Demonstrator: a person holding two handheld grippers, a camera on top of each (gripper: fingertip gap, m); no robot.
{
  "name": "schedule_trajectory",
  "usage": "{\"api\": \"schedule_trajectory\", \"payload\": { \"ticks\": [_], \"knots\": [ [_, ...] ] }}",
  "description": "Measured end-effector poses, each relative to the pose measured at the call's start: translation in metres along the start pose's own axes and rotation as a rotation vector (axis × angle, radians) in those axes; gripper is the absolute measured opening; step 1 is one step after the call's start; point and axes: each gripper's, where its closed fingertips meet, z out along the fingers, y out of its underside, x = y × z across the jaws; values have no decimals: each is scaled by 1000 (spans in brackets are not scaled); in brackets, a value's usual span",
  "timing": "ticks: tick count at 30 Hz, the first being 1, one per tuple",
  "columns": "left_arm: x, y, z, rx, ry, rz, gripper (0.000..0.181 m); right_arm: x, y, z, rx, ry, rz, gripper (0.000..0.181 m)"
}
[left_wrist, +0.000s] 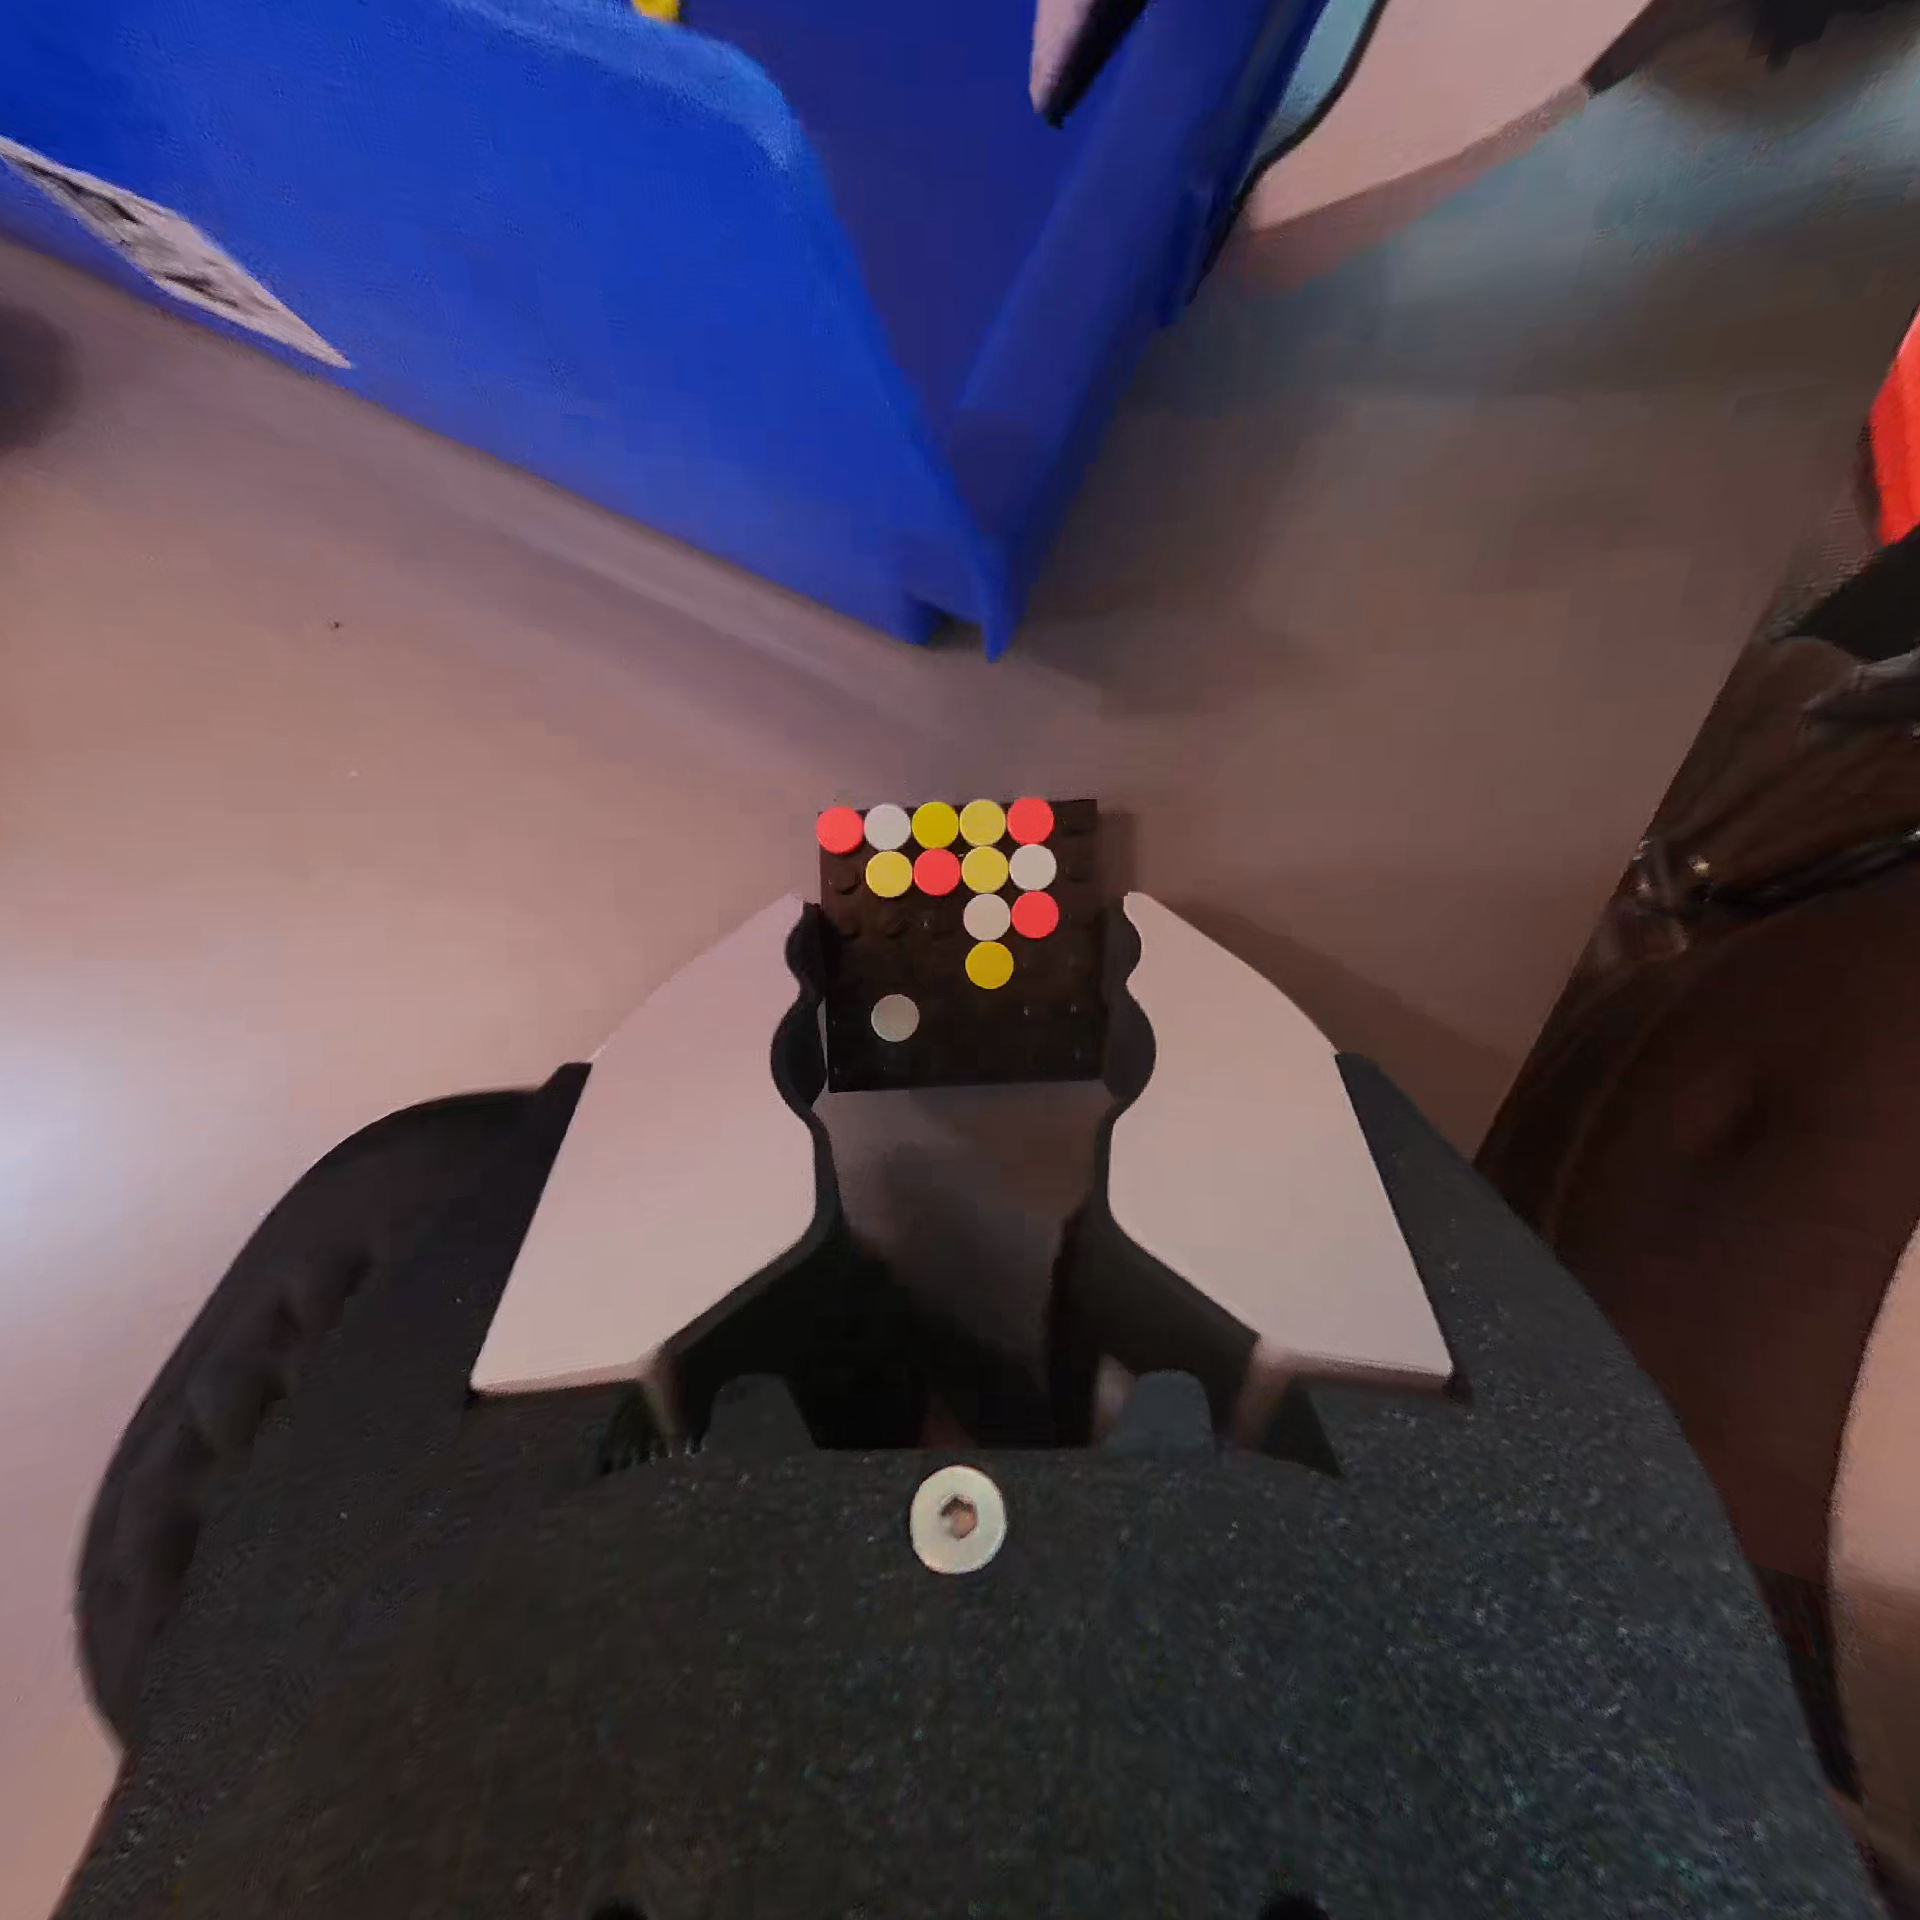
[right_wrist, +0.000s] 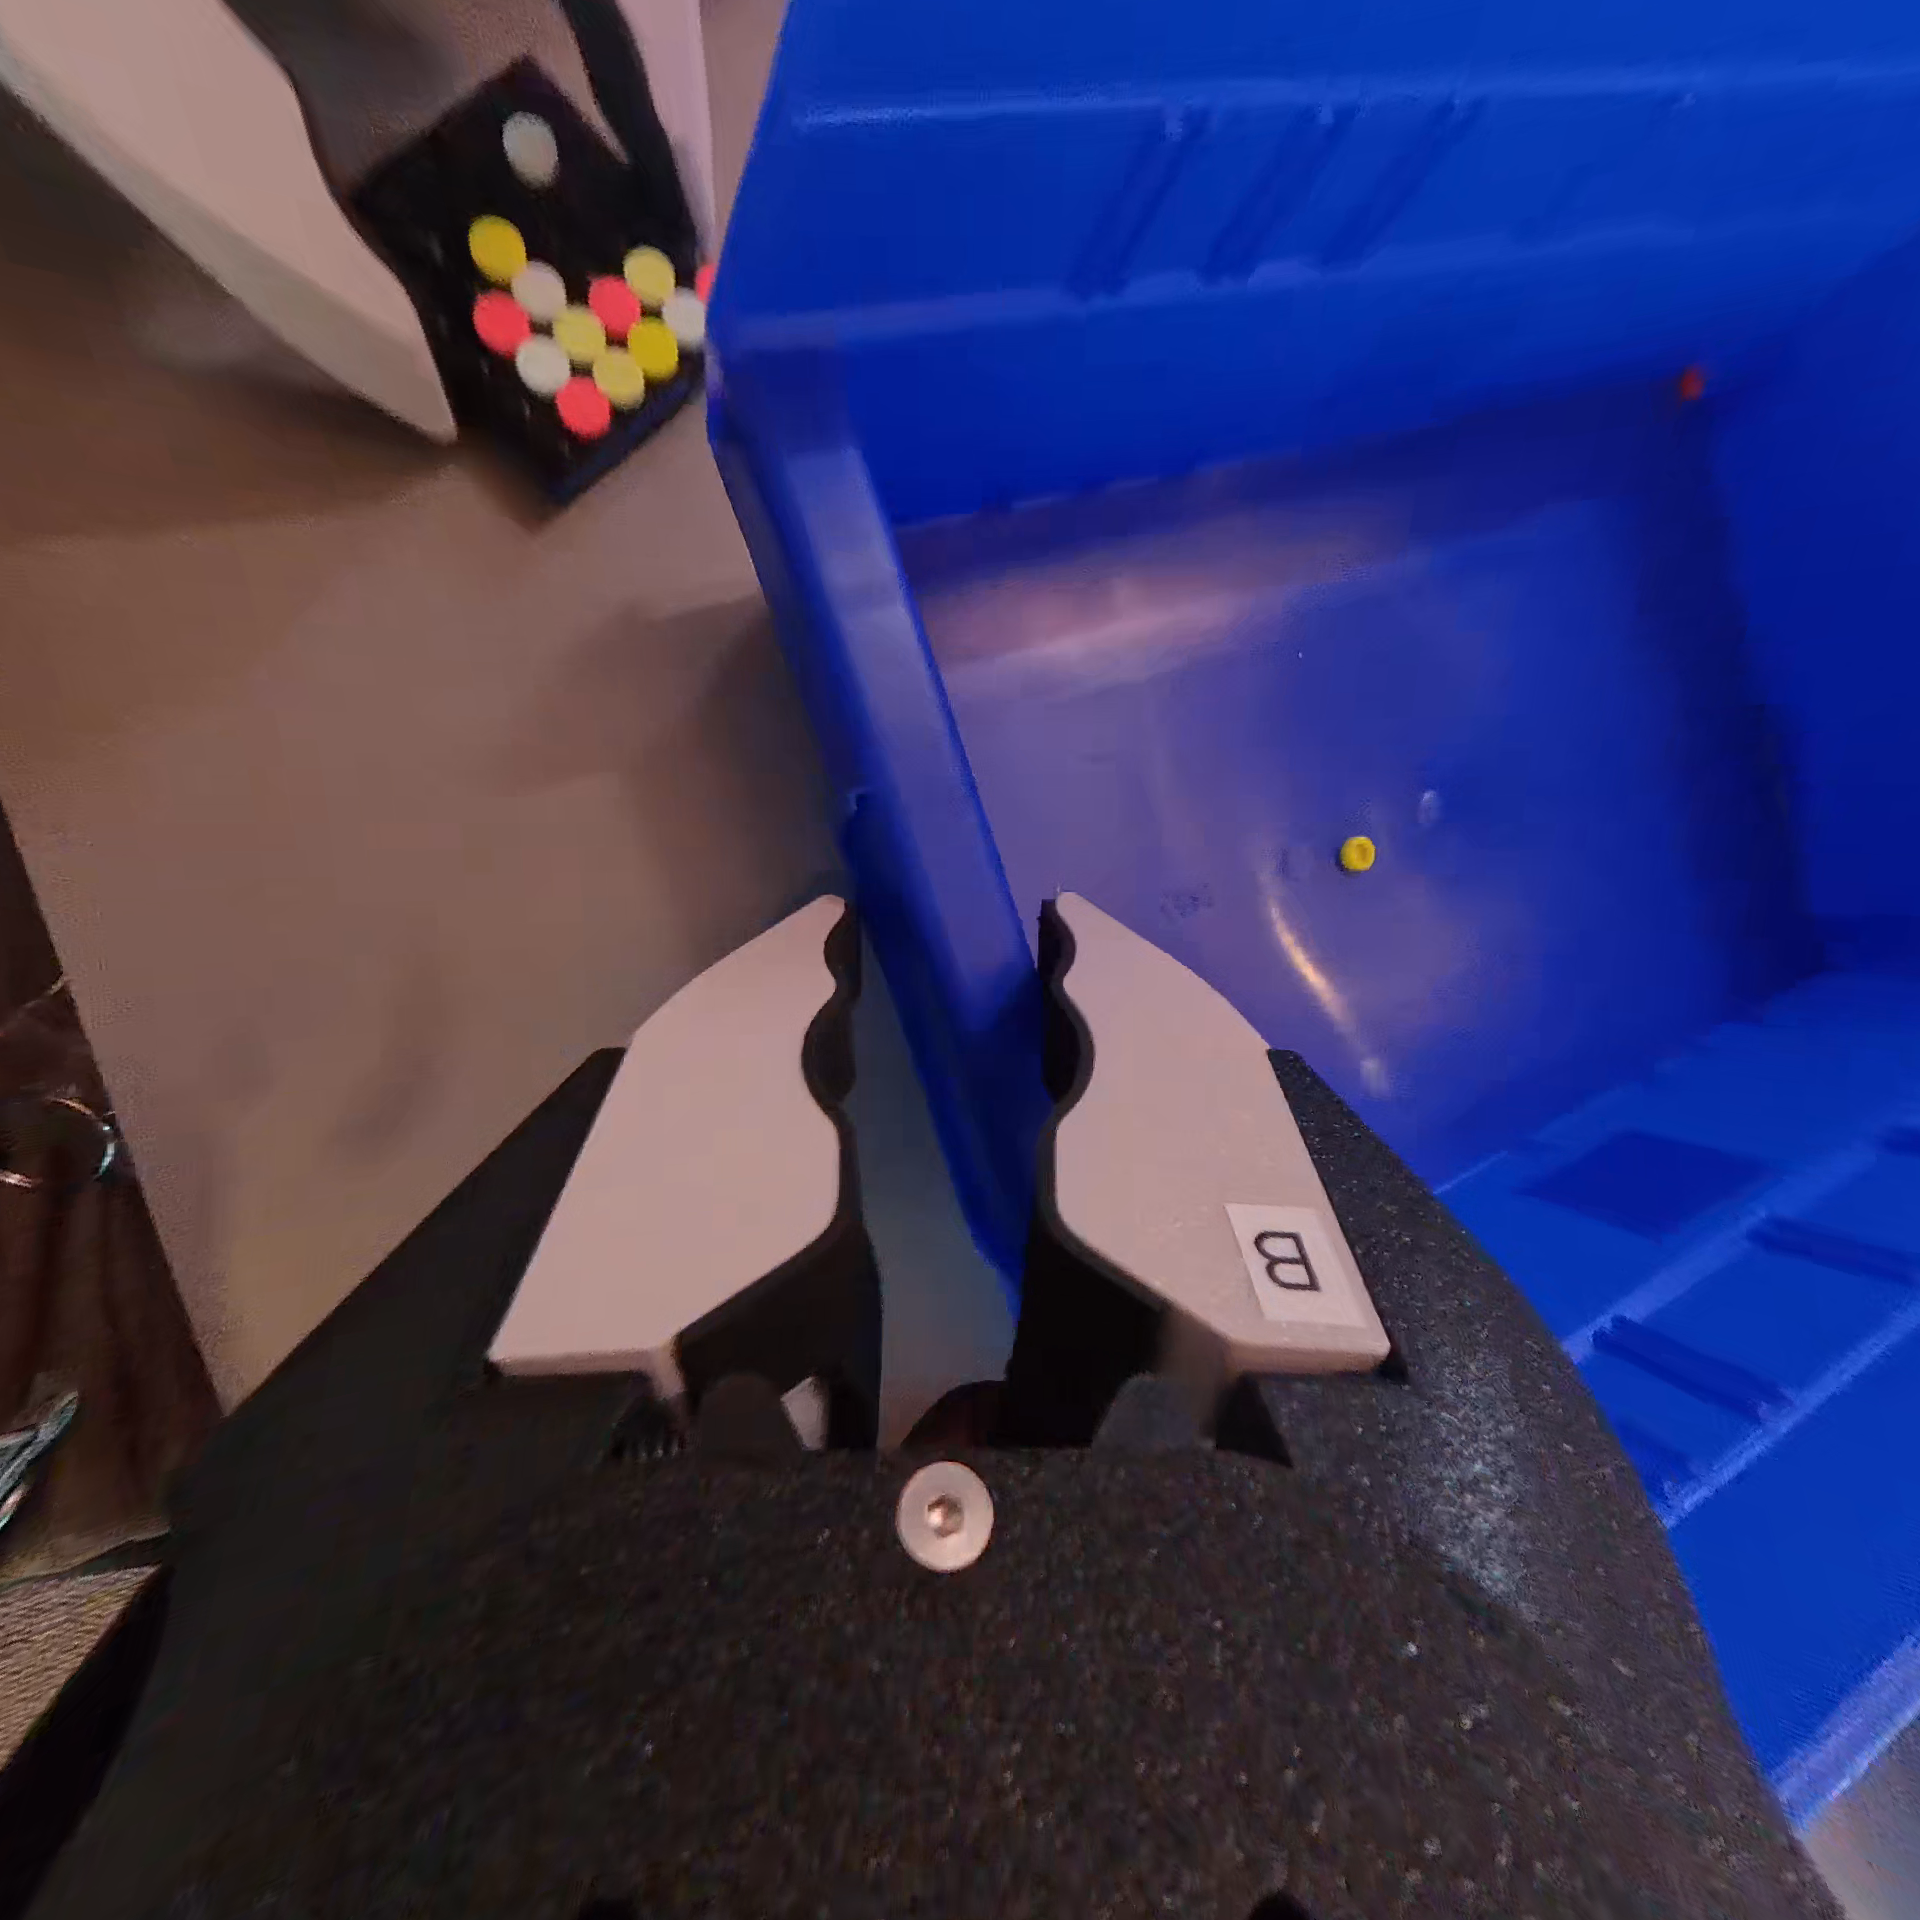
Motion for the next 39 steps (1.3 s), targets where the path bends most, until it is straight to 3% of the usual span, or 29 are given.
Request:
{"api": "schedule_trajectory", "payload": {
  "ticks": [3, 5, 9, 11, 13, 15, 17, 20, 25, 28, 30, 36, 39],
  "knots": [
    [-19, -7, -30, 82, -51, -9, 52, -6, -9, 2, 53, -24, -11, 31],
    [-36, -26, -61, 199, -106, 11, 51, -15, -18, 3, 113, -77, -1, 30],
    [-62, -90, -117, 462, -203, 183, 51, -22, -22, 2, 126, -139, 11, 33],
    [-66, -123, -124, 526, -213, 292, 51, -28, -32, -8, 171, -216, 101, 46],
    [-75, -155, -119, 562, -238, 392, 51, -27, -56, -37, 312, -301, 200, 48],
    [-81, -186, -110, 615, -249, 503, 51, -4, -82, -77, 490, -308, 274, 52],
    [-89, -213, -100, 672, -290, 591, 51, 42, -99, -114, 648, -239, 362, 52],
    [-100, -239, -79, 717, -349, 694, 51, 116, -101, -135, 741, -146, 430, 51],
    [-119, -257, -35, 647, -398, 754, 51, 173, -100, -90, 632, -349, 379, 51],
    [-130, -266, -22, 601, -429, 772, 51, 198, -107, -67, 656, -381, 341, 21],
    [-134, -263, -16, 601, -413, 734, 48, 207, -104, -59, 696, -357, 320, 15],
    [-124, -238, -12, 691, 113, 195, 60, 196, -93, -52, 842, -418, 231, 14],
    [-119, -222, -3, 705, 210, 165, 48, 186, -93, -49, 829, -463, 190, 14]
  ]
}}
